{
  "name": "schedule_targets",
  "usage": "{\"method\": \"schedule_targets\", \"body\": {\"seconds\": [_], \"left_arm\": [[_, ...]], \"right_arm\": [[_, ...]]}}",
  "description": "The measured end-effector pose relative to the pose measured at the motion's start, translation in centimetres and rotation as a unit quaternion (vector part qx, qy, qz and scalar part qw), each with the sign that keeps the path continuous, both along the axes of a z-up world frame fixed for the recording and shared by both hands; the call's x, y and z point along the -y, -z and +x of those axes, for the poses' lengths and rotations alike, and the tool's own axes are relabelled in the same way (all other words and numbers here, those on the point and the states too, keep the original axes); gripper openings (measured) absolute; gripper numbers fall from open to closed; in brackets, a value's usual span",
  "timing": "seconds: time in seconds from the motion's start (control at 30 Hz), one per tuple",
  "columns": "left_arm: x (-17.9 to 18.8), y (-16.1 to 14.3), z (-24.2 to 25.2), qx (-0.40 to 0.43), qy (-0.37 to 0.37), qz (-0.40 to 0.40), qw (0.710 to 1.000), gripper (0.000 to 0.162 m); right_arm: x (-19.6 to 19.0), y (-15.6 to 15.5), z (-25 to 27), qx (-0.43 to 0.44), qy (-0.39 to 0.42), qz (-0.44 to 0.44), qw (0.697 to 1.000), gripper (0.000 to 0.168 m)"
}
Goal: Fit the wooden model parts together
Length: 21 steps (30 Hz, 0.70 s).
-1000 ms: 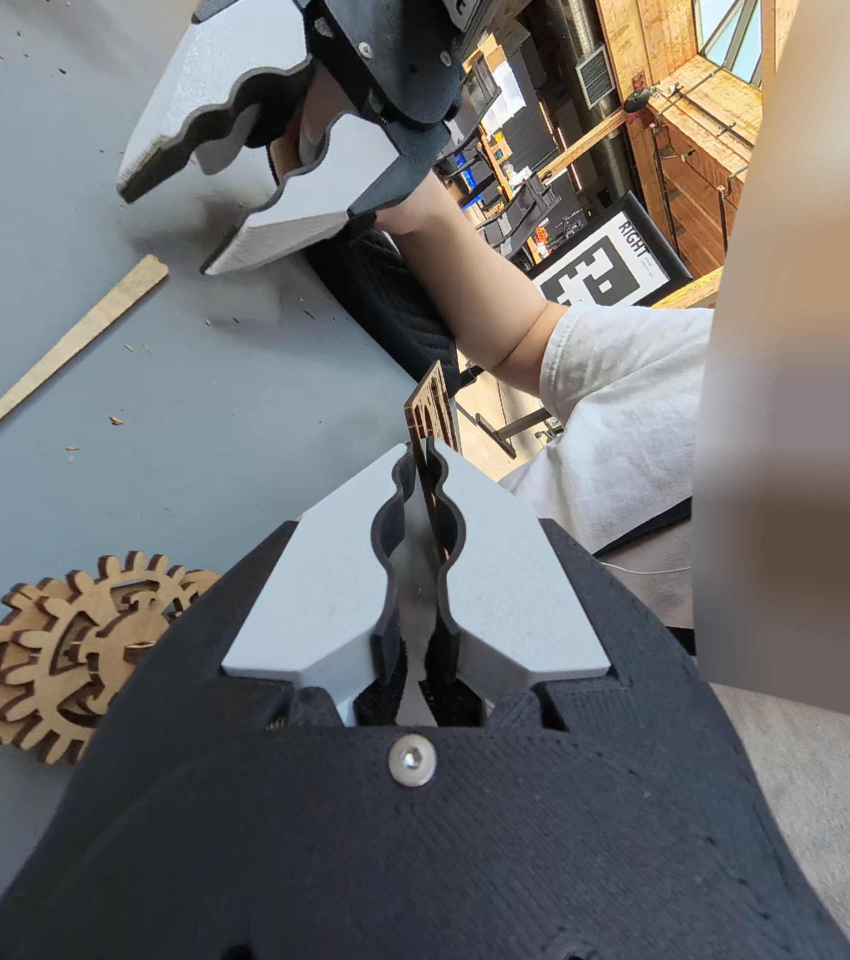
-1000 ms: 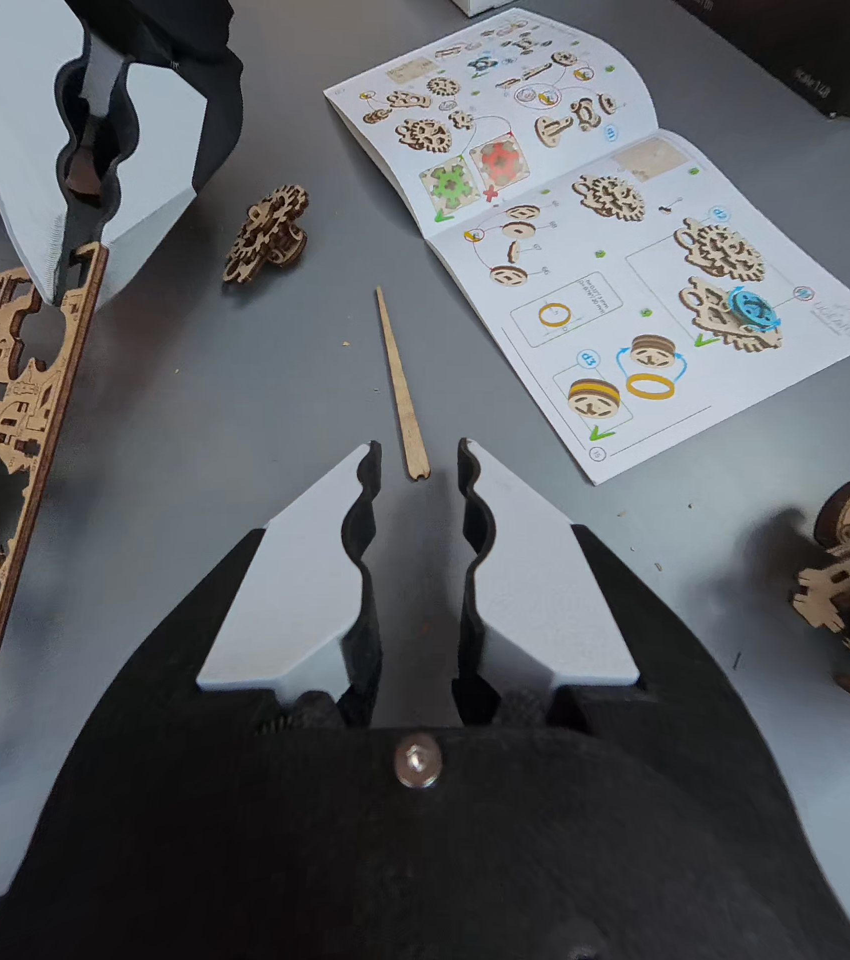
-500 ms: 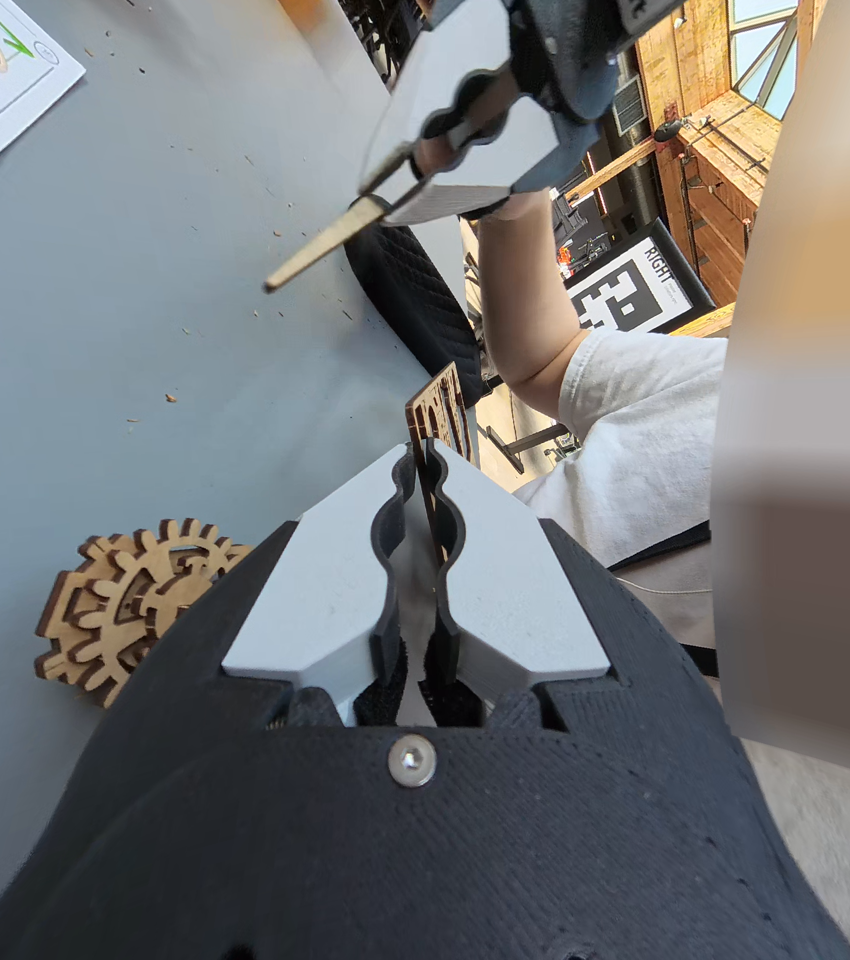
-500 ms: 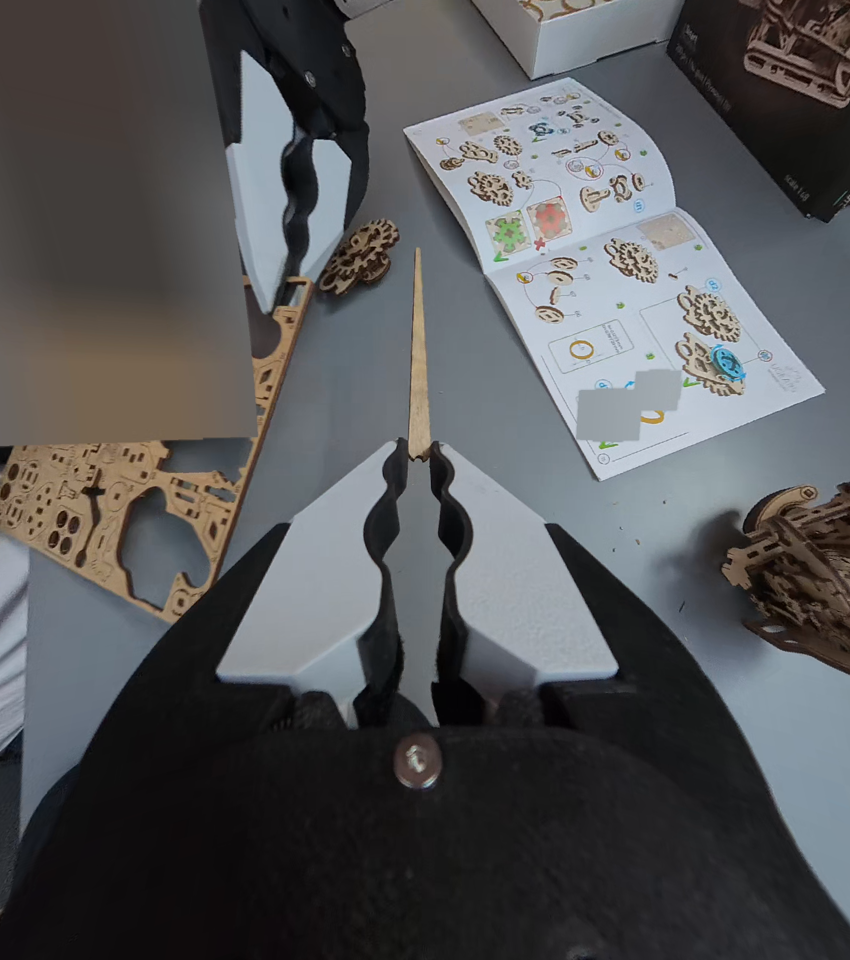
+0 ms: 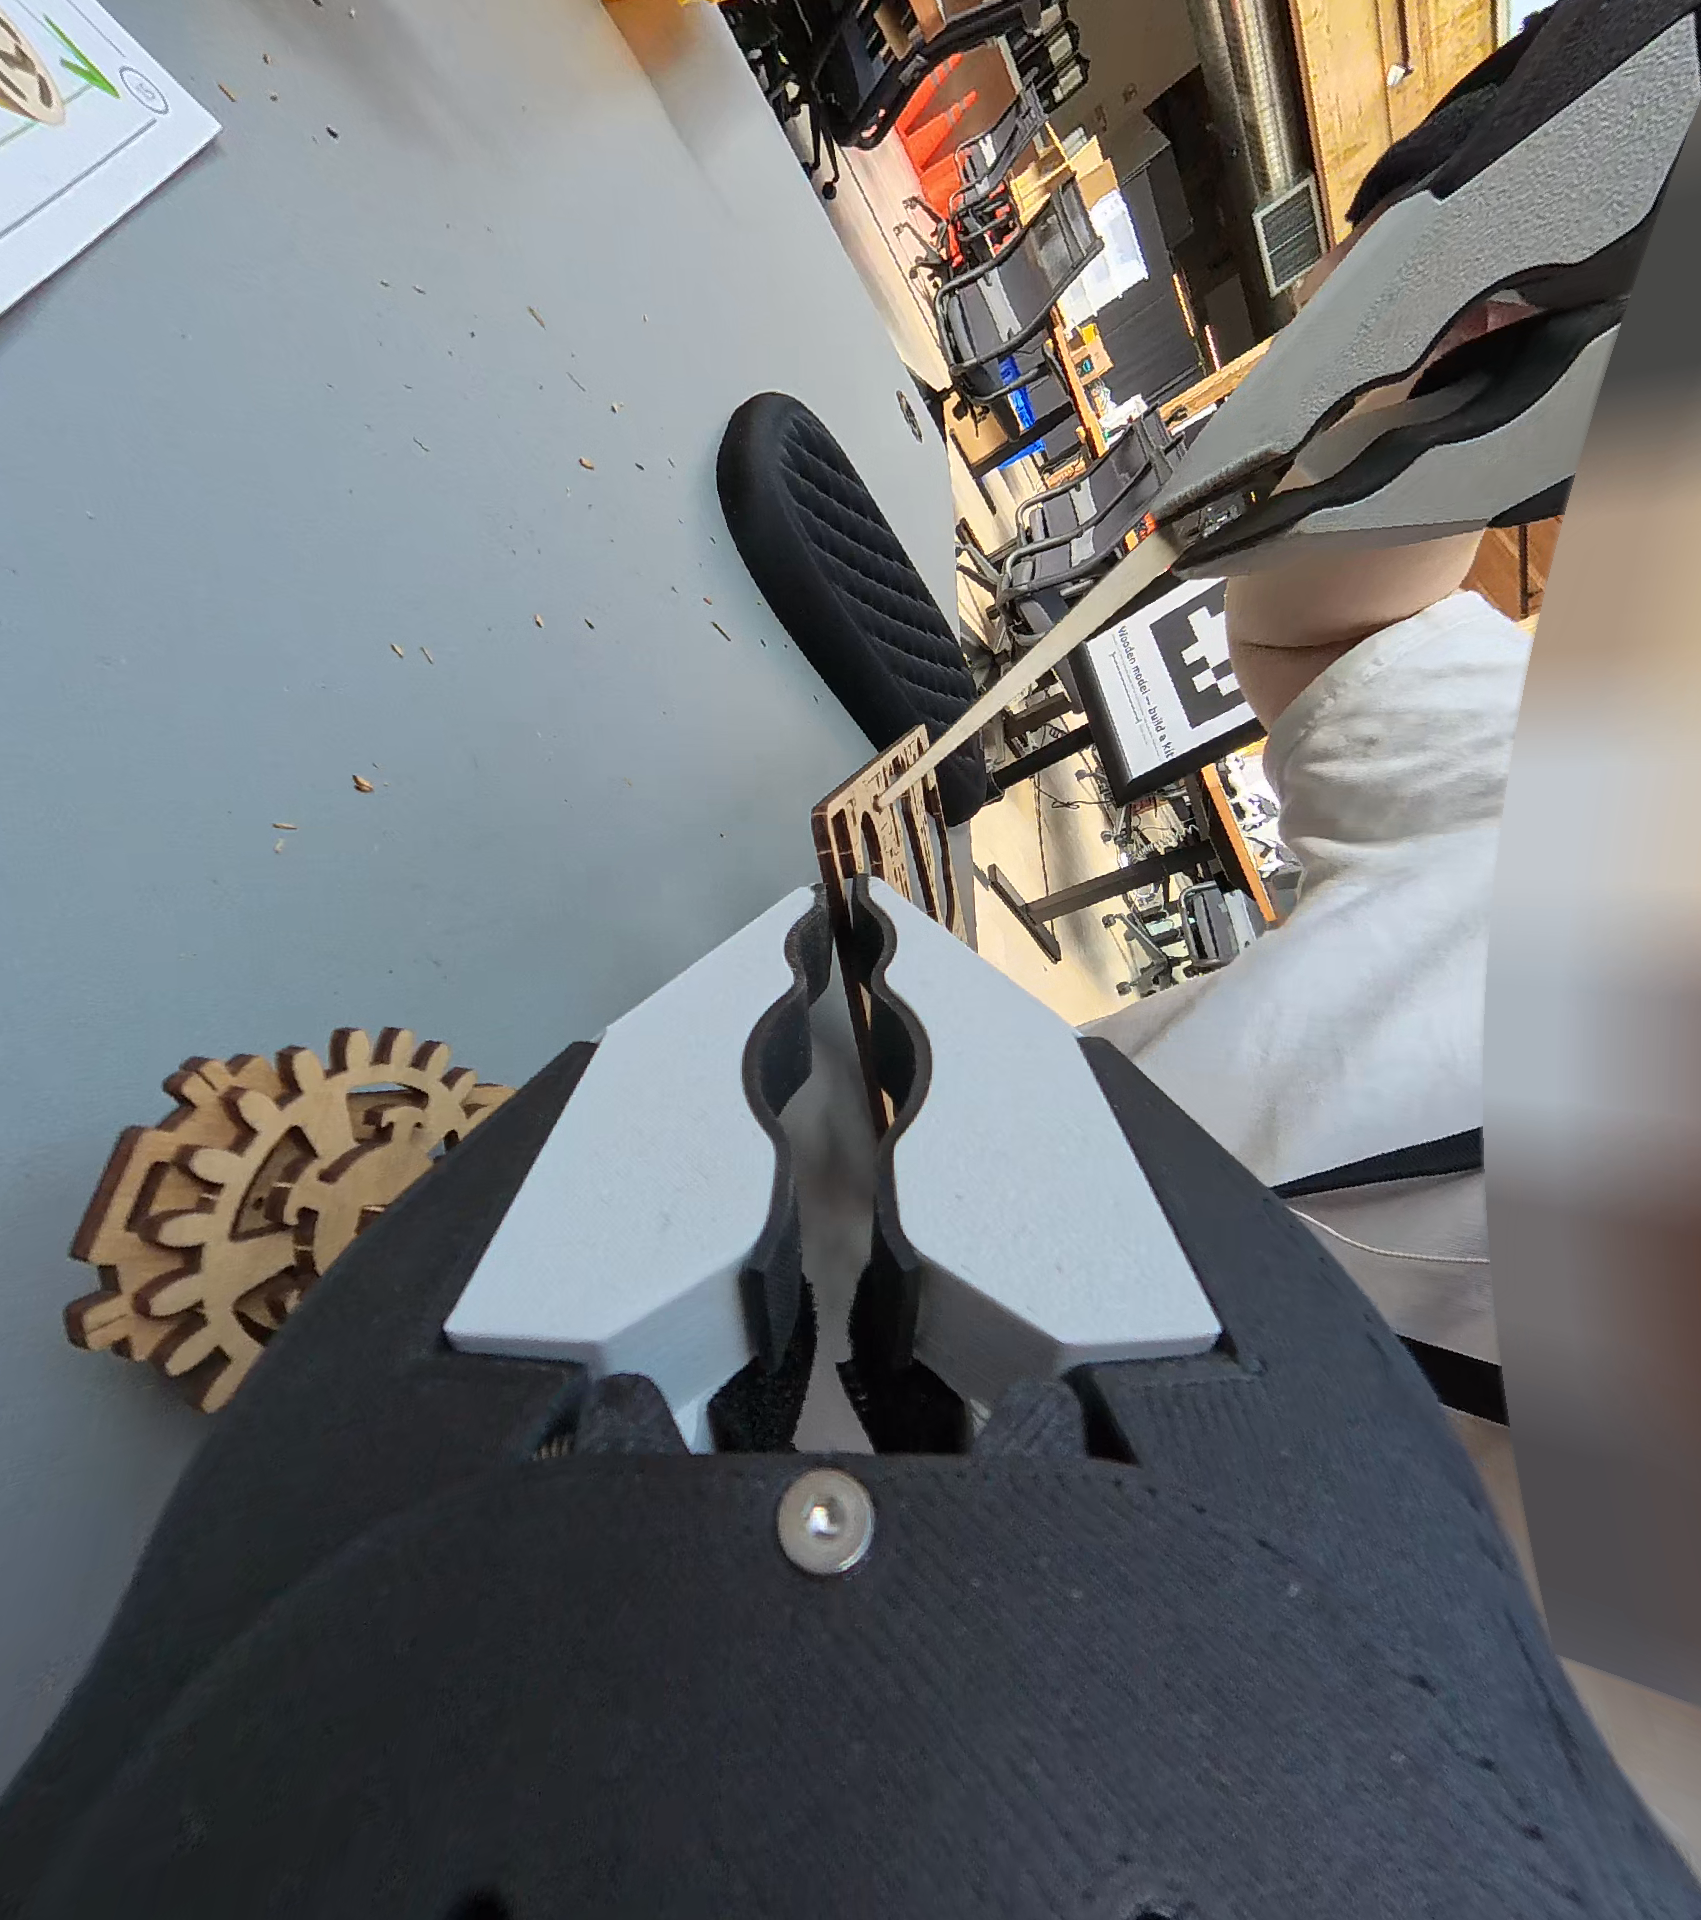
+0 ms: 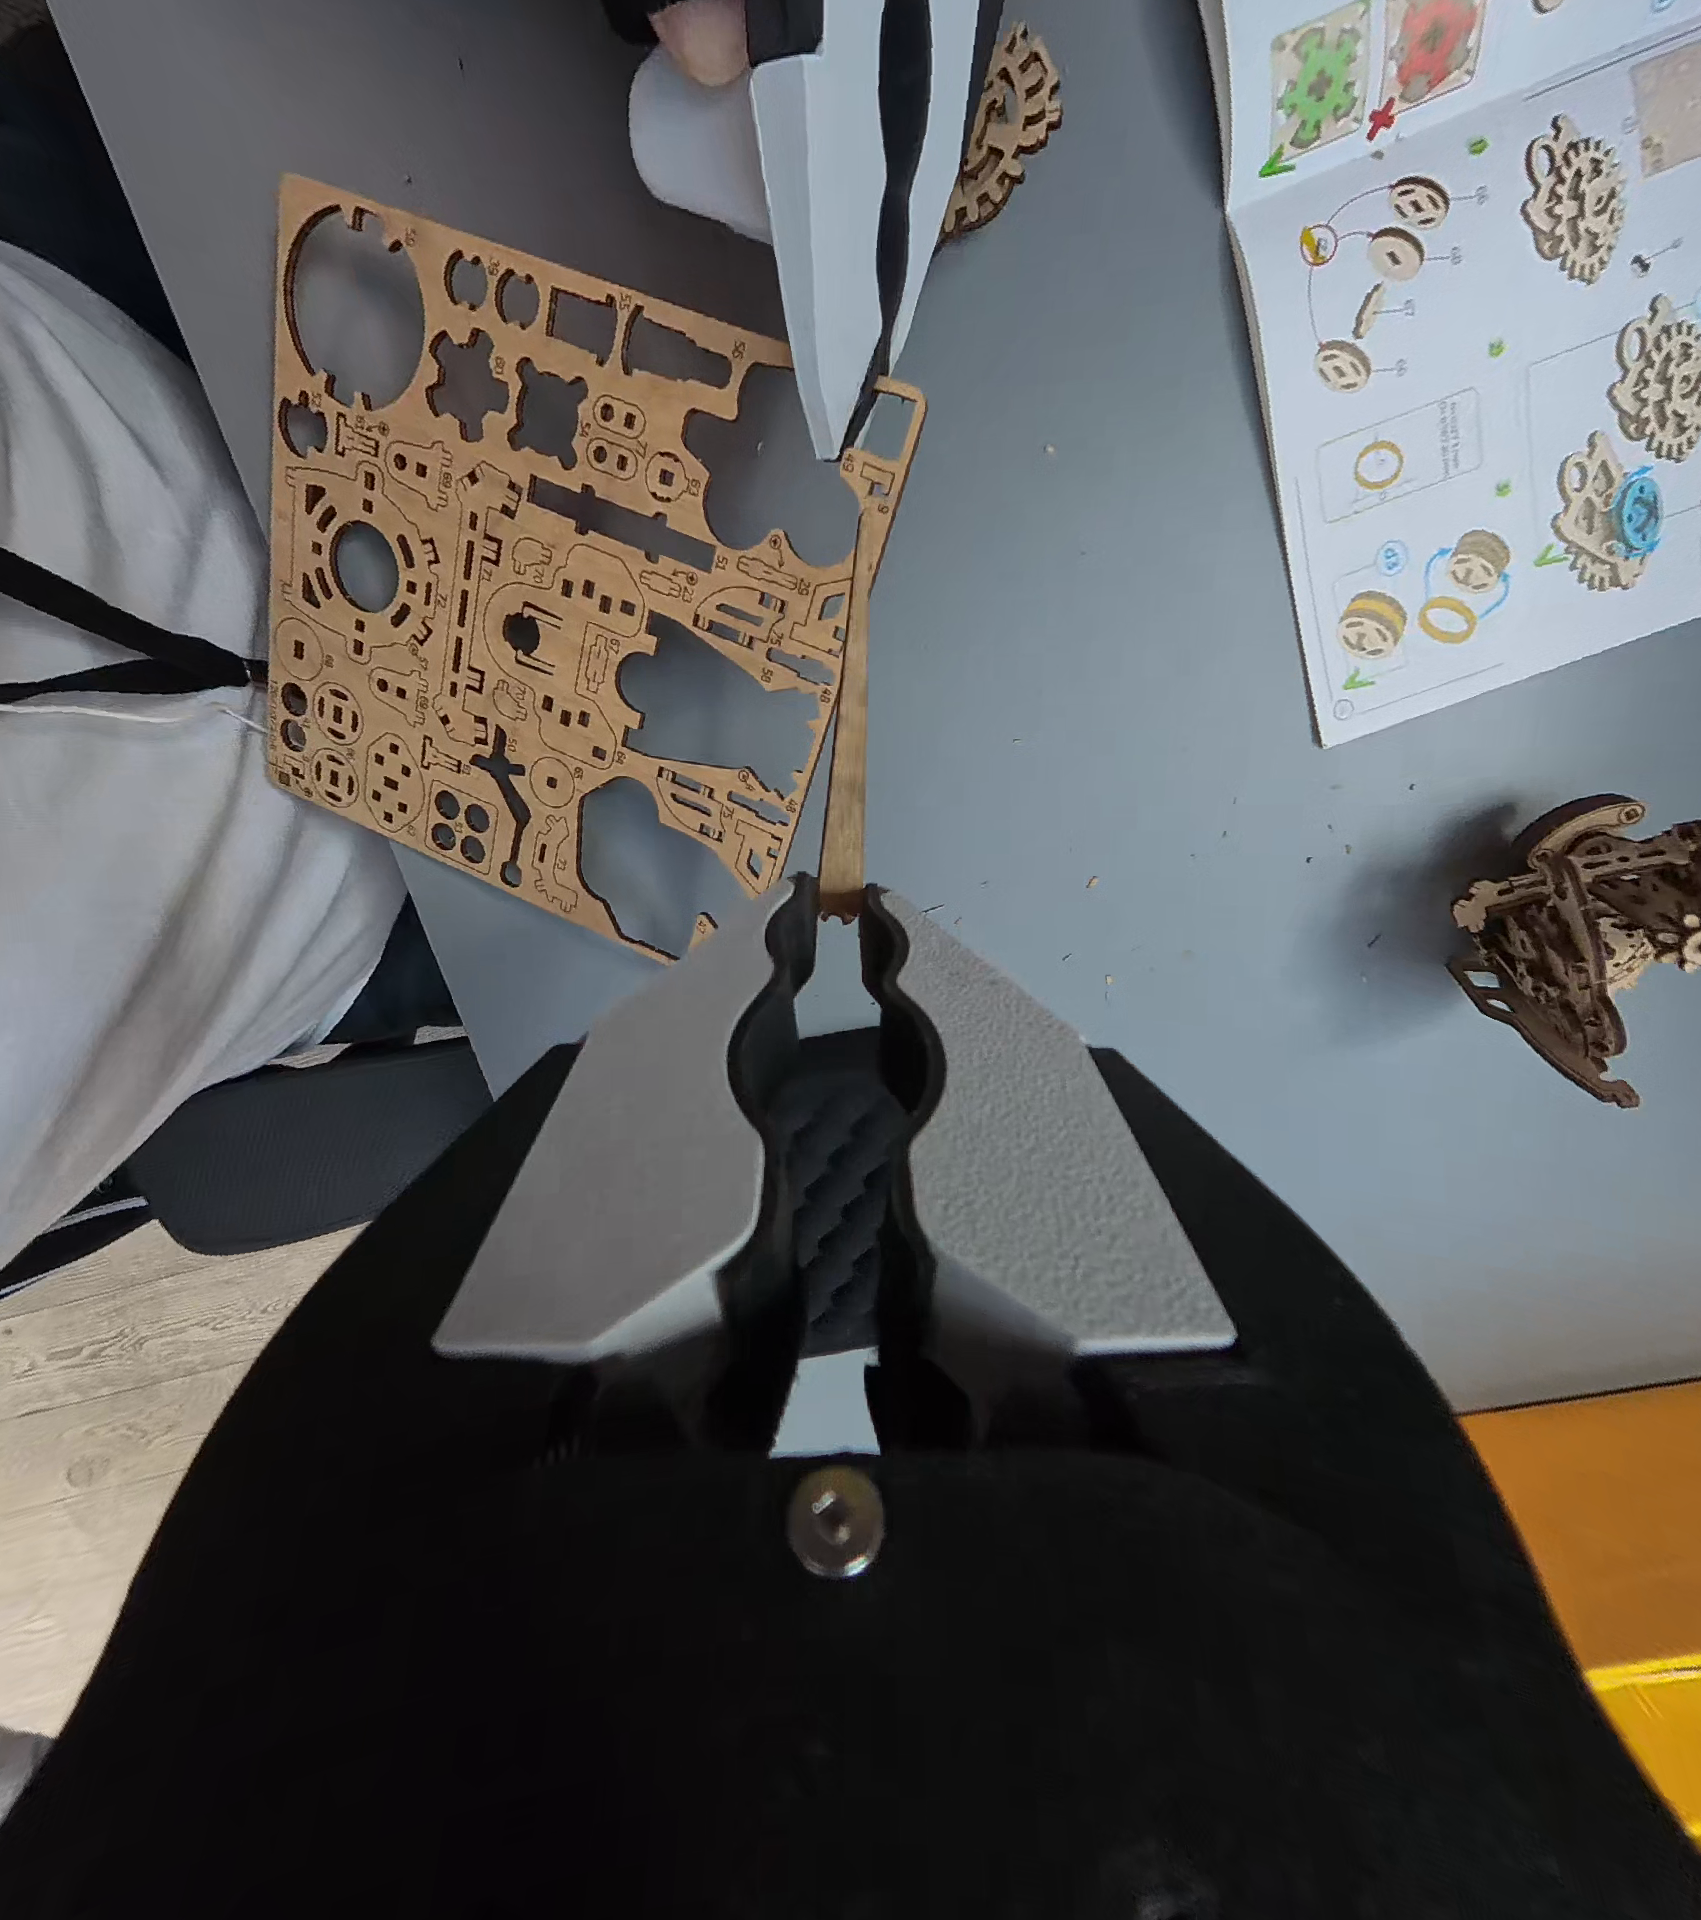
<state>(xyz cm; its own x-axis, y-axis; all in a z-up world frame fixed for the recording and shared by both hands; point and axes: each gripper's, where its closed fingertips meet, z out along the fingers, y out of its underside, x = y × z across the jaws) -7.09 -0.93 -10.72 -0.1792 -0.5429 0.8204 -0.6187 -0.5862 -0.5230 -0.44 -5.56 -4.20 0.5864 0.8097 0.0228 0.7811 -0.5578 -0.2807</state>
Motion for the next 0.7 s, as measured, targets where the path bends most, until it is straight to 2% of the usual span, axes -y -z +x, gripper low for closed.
{"method": "schedule_targets", "body": {"seconds": [0.7], "left_arm": [[0.6,-0.1,0.0,0.001,0.008,0.027,1.000,0.000]], "right_arm": [[-0.3,-1.1,-1.7,0.157,-0.003,-0.055,0.986,0.007]]}}
